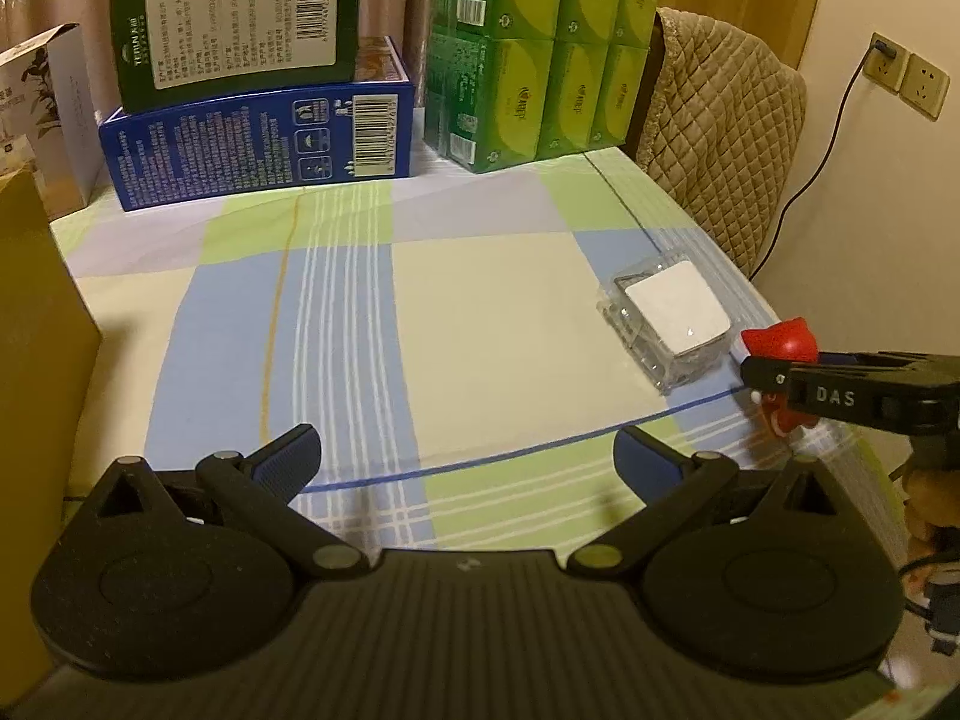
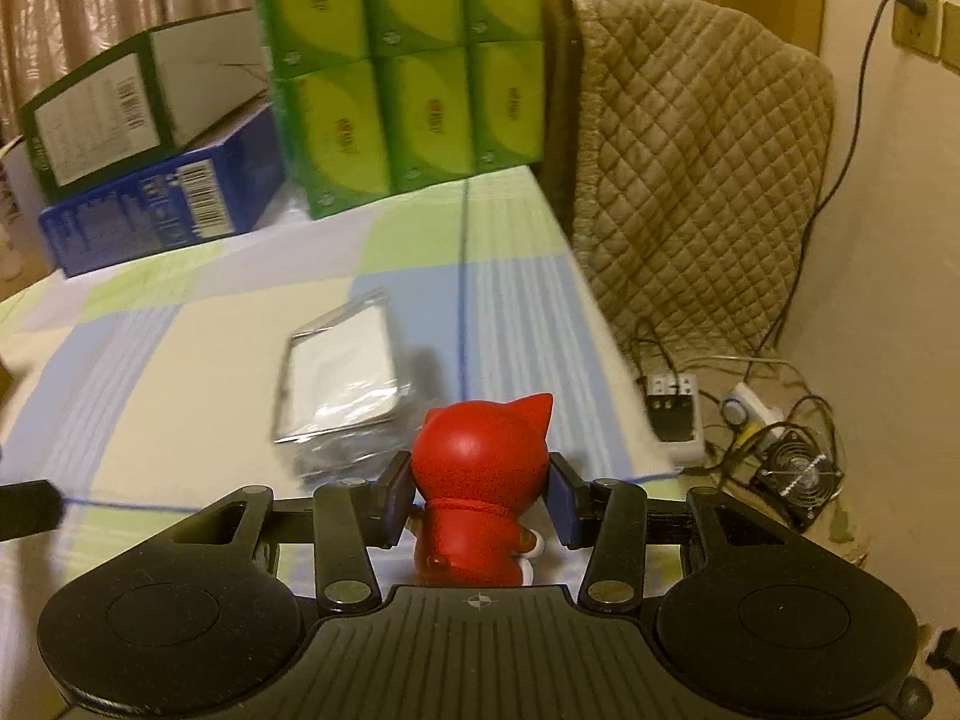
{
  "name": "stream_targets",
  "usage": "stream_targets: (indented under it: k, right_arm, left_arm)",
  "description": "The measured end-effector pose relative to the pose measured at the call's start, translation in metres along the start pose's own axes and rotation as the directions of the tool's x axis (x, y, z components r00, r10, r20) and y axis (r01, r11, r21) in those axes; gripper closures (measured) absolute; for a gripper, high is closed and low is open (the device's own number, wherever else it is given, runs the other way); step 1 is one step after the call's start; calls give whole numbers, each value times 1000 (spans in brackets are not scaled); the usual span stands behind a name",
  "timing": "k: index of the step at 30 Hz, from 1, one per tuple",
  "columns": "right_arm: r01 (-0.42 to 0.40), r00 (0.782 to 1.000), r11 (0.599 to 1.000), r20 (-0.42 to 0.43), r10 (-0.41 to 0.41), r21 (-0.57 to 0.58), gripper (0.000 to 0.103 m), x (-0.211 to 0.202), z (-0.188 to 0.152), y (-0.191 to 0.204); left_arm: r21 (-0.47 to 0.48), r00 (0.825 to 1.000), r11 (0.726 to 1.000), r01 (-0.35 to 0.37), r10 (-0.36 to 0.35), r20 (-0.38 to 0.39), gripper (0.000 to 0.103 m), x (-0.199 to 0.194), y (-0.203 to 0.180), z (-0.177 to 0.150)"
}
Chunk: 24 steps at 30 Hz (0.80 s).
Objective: Organize objects
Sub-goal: 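Grasp the clear plastic box with the left tool while the right tool holds the figurine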
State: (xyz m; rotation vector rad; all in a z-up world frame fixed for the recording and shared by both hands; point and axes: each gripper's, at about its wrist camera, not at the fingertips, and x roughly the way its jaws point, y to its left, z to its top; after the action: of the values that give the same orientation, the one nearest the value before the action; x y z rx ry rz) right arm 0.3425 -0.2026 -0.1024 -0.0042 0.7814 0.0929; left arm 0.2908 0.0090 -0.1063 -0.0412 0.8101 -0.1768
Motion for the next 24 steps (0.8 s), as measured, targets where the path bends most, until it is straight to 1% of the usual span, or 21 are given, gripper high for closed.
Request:
stream_targets:
  k: [3, 6, 9, 11, 12, 13, 16, 19, 21, 22, 23, 24]
  right_arm:
    - [15, 1000, 999, 22, -14, -30, 60, 7, 6, 2]
    - [-17, 1000, 998, 17, 18, -62, 60, 18, 13, 8]
    - [-96, 995, 993, 1, 97, -72, 60, 24, 13, 16]
    - [-186, 983, 980, -13, 185, -65, 60, 25, 12, 21]
    - [-215, 977, 975, -20, 214, -55, 60, 25, 11, 22]
    - [-227, 974, 973, -22, 226, -45, 60, 25, 11, 22]
    - [-211, 977, 977, -21, 211, -13, 60, 23, 13, 16]
    - [-190, 981, 982, -19, 191, 17, 60, 18, 13, 6]
    - [-171, 985, 984, -18, 172, 40, 60, 16, 14, -3]
    - [-162, 986, 986, -16, 163, 48, 60, 15, 13, -6]
    - [-155, 988, 987, -15, 156, 52, 60, 14, 12, -9]
    - [-146, 989, 988, -15, 147, 56, 60, 13, 11, -13]
  left_arm:
    - [17, 1000, 1000, 4, -5, 17, 1, 3, -5, 7]
    - [20, 1000, 1000, 21, -21, 23, 1, 7, -6, 13]
    - [21, 1000, 1000, 15, -15, 20, 1, 11, -3, 14]
    - [15, 1000, 1000, 8, -8, 10, 1, 14, 1, 13]
    - [10, 1000, 1000, 4, -5, 7, 1, 16, 4, 13]
    - [6, 1000, 1000, 3, -3, 3, 1, 17, 6, 13]
    - [1, 1000, 1000, 6, -6, 3, 1, 22, 10, 14]
    - [26, 1000, 999, 22, -22, 2, 1, 32, 4, 19]
    - [53, 999, 998, 37, -37, -10, 6, 41, -5, 24]
    - [67, 999, 997, 48, -47, -21, 12, 45, -11, 27]
    - [78, 998, 995, 62, -60, -29, 16, 50, -18, 30]
    - [85, 997, 994, 72, -70, -30, 17, 54, -23, 33]
